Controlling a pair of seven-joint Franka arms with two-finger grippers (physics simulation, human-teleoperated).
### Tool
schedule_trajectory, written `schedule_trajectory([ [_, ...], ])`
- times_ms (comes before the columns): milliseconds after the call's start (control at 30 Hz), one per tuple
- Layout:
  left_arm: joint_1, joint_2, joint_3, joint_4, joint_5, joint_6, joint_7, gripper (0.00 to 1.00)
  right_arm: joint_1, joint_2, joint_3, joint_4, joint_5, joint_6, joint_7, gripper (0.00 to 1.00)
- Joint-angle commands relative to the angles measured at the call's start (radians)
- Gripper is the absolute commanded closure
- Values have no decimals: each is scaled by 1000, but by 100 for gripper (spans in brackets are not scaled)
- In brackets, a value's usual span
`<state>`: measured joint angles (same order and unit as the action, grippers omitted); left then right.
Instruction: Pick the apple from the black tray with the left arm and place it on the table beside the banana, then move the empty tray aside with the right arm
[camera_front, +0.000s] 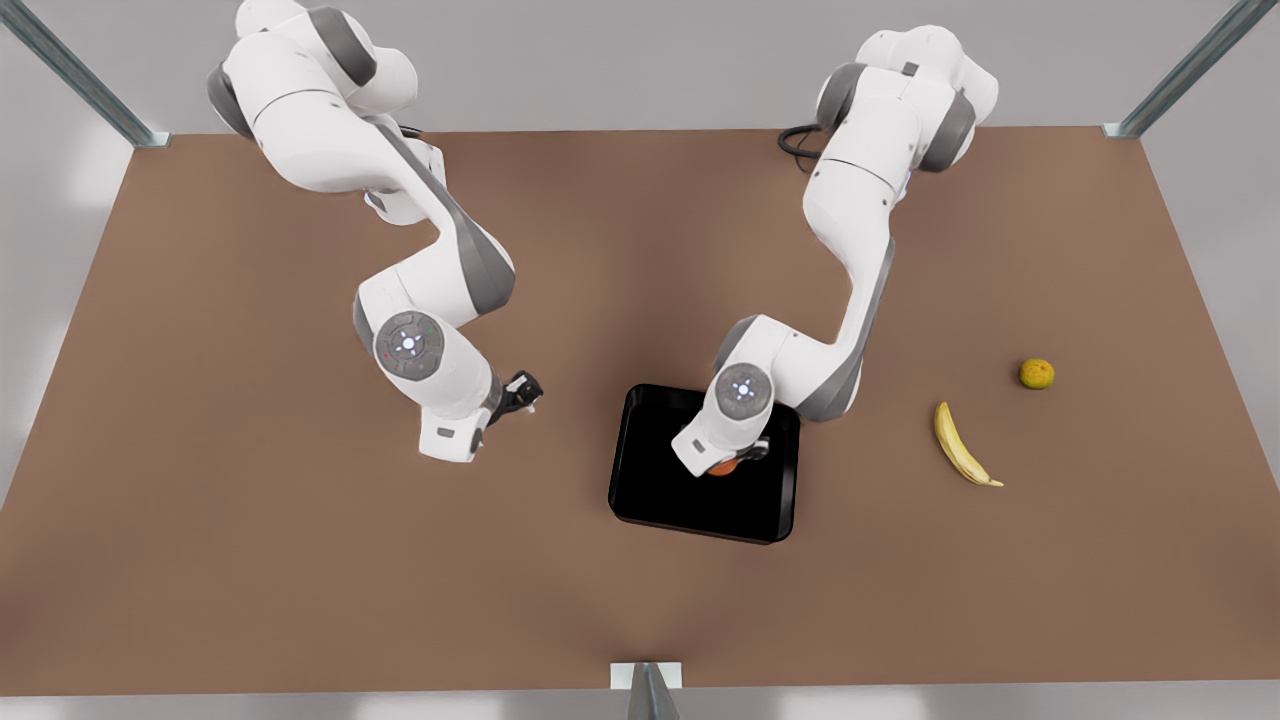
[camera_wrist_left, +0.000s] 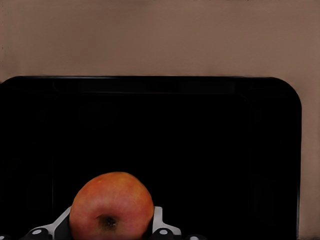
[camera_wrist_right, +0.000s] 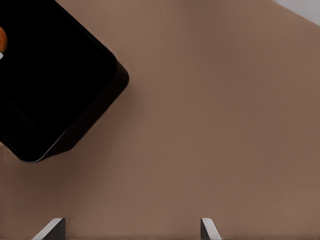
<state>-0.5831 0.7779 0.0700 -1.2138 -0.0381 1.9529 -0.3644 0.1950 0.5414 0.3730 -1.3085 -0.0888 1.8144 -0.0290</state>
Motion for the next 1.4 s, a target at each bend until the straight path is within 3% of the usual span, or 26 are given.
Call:
schedule_trajectory([
  [0, 20, -29, 1, 0, -8, -147, 75, 36, 23, -1, 1, 0, -2, -1, 300, 0],
  [233, 152, -100, 14, -4, 3, -331, 173, 36, 173, 150, -9, 143, -97, 77, 828, 1],
  [433, 244, -91, 21, -6, 41, -338, 214, 36, 234, 353, -69, 287, -183, 109, 966, 1],
  [800, 342, -3, 19, -13, 104, -312, 312, 36, 290, 390, -71, 279, -189, 109, 1190, 4],
  [833, 344, 0, 19, -13, 104, -312, 323, 34, 311, 410, -71, 281, -189, 155, 1212, 5],
  [900, 345, 7, 19, -10, 107, -312, 323, 0, 314, 425, -71, 282, -189, 166, 1222, 5],
  [1167, 344, 1, 14, 0, 106, -316, 326, 0, 325, 499, -74, 282, -193, 209, 1213, 5],
  [1233, 287, -74, 8, 7, 103, -341, 326, 0, 323, 519, -74, 281, -195, 217, 1204, 5],
  [1300, 273, -276, -9, -27, 26, -530, 326, 0, 325, 529, -74, 279, -193, 237, 1195, 5],
  [1367, 325, -572, -1, -401, 24, -427, 361, 0, 323, 529, -74, 279, -193, 237, 1190, 7],
])
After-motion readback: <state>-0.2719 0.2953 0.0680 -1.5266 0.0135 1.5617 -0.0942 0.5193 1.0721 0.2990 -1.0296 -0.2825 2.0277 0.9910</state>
